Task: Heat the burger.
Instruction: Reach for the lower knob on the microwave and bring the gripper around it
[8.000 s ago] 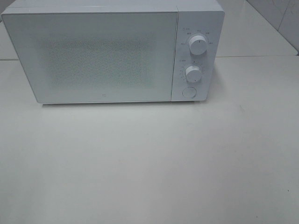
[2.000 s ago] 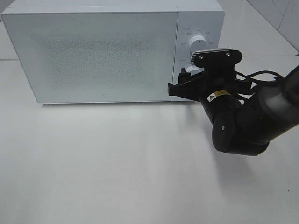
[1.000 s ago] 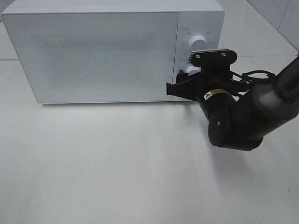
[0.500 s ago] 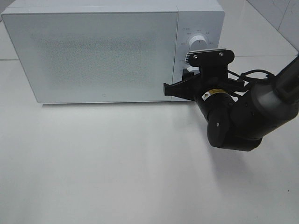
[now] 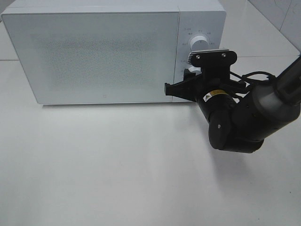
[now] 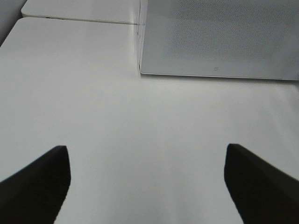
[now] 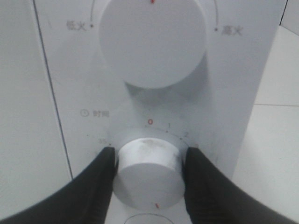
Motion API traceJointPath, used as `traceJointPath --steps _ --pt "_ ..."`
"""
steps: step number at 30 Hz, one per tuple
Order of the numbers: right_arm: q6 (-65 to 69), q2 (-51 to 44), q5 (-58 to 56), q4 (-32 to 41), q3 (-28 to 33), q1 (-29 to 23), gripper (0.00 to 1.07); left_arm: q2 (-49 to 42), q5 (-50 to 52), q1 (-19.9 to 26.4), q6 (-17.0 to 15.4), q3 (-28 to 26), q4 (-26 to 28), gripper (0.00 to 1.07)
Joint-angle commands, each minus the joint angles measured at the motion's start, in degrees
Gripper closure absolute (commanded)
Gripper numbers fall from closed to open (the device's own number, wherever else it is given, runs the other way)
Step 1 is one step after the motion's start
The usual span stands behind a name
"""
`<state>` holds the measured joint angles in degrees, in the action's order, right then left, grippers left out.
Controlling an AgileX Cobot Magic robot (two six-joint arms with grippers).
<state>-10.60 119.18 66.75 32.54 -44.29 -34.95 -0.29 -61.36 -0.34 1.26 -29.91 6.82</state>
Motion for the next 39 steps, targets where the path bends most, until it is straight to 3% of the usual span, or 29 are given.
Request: traceJointPath --steps 1,5,7,10,12,18,20,23,25,39 --pt "11.7 -0.7 3.8 -6.0 -0.3 0.1 1.07 -1.1 -0.1 0.0 0.1 0.3 0.5 0.25" --pt "21.3 -0.7 6.1 -9.6 -0.3 0.1 1.07 -1.1 -0.1 0.0 0.1 0.3 0.5 0.25" --pt "35.2 -0.7 8.0 -13.1 -0.3 0.1 1.07 -1.1 -0.1 0.0 0.1 0.3 0.5 0.25" --pt "38.7 -0.7 8.0 -13.6 -0.3 0.1 1.07 -1.1 -0.1 0.0 0.1 0.3 0.5 0.25" --pt "50.6 -0.7 8.8 -14.6 -0.3 0.1 1.07 -1.1 -0.1 0.0 0.1 0.3 0.5 0.25" --pt "66.5 -0.7 12.0 -14.4 -0.3 0.1 1.07 -1.1 -0.1 0.0 0.1 0.3 0.5 0.25" --pt "77.3 -0.7 13.2 -13.8 -0.3 0.1 1.07 -1.1 -0.1 0.0 0.1 0.3 0.5 0.25" --pt "80.6 -0.7 13.3 -13.3 -0.3 0.1 1.07 -1.1 -0.1 0.0 0.1 0.3 0.5 0.25" --pt "91.3 -0.7 13.7 -11.5 -0.3 0.1 1.07 -1.1 -0.1 0.0 0.1 0.3 0.5 0.25" --pt "97.6 -0.7 15.5 -10.9 -0.3 0.1 1.07 -1.1 -0.1 0.0 0.1 0.3 0.5 0.25"
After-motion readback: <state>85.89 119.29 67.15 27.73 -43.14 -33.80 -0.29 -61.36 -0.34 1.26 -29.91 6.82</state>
